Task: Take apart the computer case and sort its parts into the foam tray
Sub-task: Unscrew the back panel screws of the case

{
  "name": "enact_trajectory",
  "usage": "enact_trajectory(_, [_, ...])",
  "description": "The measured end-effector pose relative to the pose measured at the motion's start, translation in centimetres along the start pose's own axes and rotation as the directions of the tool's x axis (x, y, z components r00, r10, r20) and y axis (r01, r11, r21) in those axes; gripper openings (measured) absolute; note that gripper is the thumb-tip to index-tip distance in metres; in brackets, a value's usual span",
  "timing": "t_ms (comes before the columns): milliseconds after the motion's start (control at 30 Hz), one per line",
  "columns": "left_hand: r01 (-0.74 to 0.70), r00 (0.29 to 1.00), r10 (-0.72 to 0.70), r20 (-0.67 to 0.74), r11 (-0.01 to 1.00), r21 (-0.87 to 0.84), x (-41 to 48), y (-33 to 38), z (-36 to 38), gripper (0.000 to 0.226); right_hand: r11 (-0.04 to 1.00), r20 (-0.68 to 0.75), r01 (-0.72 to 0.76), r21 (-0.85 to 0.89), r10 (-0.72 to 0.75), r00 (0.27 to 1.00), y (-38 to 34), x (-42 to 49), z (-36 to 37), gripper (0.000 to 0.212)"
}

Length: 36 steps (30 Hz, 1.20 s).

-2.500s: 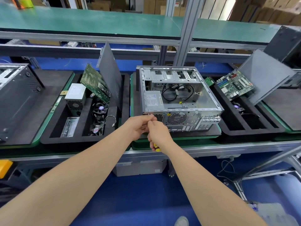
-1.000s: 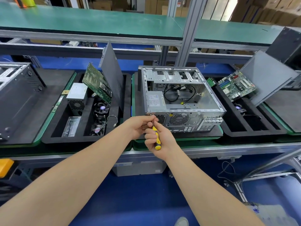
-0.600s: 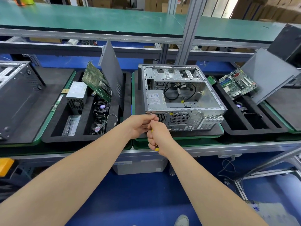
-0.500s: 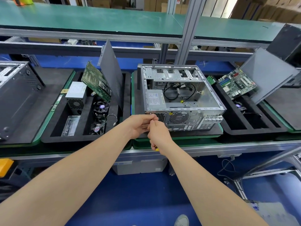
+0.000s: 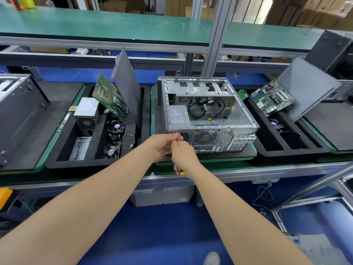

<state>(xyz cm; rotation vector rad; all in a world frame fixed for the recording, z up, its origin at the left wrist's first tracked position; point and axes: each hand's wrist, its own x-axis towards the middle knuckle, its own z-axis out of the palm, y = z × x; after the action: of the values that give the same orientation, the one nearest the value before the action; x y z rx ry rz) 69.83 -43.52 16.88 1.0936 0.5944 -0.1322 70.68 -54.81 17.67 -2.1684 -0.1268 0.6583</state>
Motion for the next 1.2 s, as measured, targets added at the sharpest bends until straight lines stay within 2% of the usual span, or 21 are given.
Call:
enact_trajectory(67, [0.014, 1.000, -0.013, 0.009, 1.000, -0.026, 0.0, 0.1, -0.1, 0.011, 0.919, 0.157, -0.156, 0.362, 0.104, 0.982, 0.3, -0.3, -0.6, 0.039])
enact_trajectory(167, [0.053, 0.997, -0.051, 0.050, 0.998, -0.026, -0.1, 0.3, -0.4, 0.012, 0.718, 0.305, -0.222, 0.660, 0.015, 0.952, 1.1, -0.6, -0.9, 0.043])
enact_trajectory(233, [0.087, 0.993, -0.087, 0.079, 0.996, 0.001, -0.1, 0.4, -0.5, 0.015, 0.532, 0.399, -0.324, 0.782, -0.029, 0.916, 1.6, -0.7, -0.8, 0.045])
enact_trajectory(333, [0.168, 0.979, -0.166, 0.117, 0.986, -0.002, -0.1, 0.6, -0.9, 0.021, 0.242, 0.525, -0.489, 0.838, -0.109, 0.844, 1.6, -0.9, -0.5, 0.041])
enact_trajectory(400, [0.184, 0.973, -0.182, 0.138, 0.983, 0.001, 0.0, 0.7, -1.1, 0.027, 0.169, 0.539, -0.514, 0.841, -0.164, 0.827, 1.3, -1.0, -0.4, 0.038])
enact_trajectory(433, [0.187, 0.972, -0.186, 0.147, 0.982, 0.004, 0.0, 0.8, -1.2, 0.027, 0.169, 0.533, -0.509, 0.844, -0.163, 0.830, 1.2, -1.0, -0.4, 0.037])
enact_trajectory(500, [0.192, 0.969, -0.192, 0.159, 0.981, 0.012, 0.0, 0.8, -1.4, 0.022, 0.234, 0.505, -0.471, 0.851, -0.110, 0.856, 0.8, -1.1, -0.3, 0.035])
enact_trajectory(567, [0.176, 0.973, -0.176, 0.148, 0.984, 0.007, 0.0, 0.7, -1.4, 0.019, 0.373, 0.436, -0.397, 0.839, -0.023, 0.900, 0.7, -0.9, -0.1, 0.033])
enact_trajectory(633, [0.129, 0.985, -0.128, 0.118, 0.992, -0.003, 0.1, 0.6, -1.3, 0.019, 0.569, 0.342, -0.309, 0.762, 0.051, 0.938, 0.6, -0.7, 0.3, 0.030])
enact_trajectory(733, [0.078, 0.992, -0.075, 0.101, 0.997, -0.027, 0.1, 0.3, -1.1, 0.021, 0.858, 0.150, -0.157, 0.489, 0.094, 0.984, 0.4, -0.3, 0.9, 0.029])
enact_trajectory(800, [0.067, 0.994, -0.065, 0.092, 0.997, -0.028, 0.1, 0.2, -0.9, 0.024, 0.980, -0.011, -0.015, 0.197, 0.017, 1.000, 0.5, -0.1, 1.0, 0.033])
enact_trajectory(833, [0.065, 0.994, -0.063, 0.087, 0.998, -0.025, 0.1, 0.2, -0.8, 0.024, 0.997, -0.068, 0.061, 0.036, -0.059, 0.996, 0.7, 0.0, 1.0, 0.035])
enact_trajectory(900, [0.067, 0.995, -0.065, 0.072, 0.997, -0.023, 0.0, 0.2, -0.7, 0.023, 0.961, -0.124, 0.165, -0.222, -0.195, 0.973, 1.2, 0.5, 1.2, 0.039])
enact_trajectory(967, [0.071, 0.996, -0.069, 0.050, 0.997, -0.026, -0.2, 0.3, -0.5, 0.021, 0.920, -0.162, 0.164, -0.356, -0.234, 0.959, 1.3, 0.7, 1.5, 0.041])
enact_trajectory(1100, [0.045, 0.999, -0.044, 0.010, 0.998, -0.048, -0.4, 0.2, -0.2, 0.028, 0.890, -0.163, 0.153, -0.429, -0.243, 0.956, 0.9, 0.6, 1.4, 0.039])
enact_trajectory(1200, [0.006, 1.000, -0.006, -0.009, 1.000, -0.010, -0.3, 0.0, 0.0, 0.031, 0.951, -0.081, 0.159, -0.266, -0.186, 0.979, 0.7, 0.5, 0.7, 0.032])
